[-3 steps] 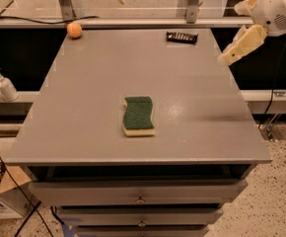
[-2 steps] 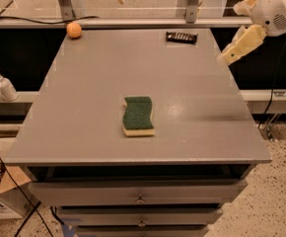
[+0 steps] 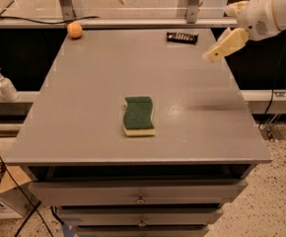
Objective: Move rxbar chocolate near orange
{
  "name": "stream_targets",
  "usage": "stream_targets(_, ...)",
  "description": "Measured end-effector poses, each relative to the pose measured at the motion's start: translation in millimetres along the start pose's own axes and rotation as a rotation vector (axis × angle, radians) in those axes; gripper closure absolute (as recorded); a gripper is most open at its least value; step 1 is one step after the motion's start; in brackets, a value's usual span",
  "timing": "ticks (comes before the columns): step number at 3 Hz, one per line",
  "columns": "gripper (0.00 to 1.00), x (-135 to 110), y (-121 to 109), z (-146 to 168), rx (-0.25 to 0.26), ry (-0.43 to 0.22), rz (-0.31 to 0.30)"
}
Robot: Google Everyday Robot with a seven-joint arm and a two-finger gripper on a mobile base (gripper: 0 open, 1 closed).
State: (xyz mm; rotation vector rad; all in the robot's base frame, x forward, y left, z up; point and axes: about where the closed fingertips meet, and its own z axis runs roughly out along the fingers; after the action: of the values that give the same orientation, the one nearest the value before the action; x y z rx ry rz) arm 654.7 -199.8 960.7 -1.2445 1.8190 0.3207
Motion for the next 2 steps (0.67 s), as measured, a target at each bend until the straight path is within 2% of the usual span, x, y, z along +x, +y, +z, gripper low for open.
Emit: stream_targets(2, 0.00, -8, -43, 59, 0.091, -0.079, 0.034)
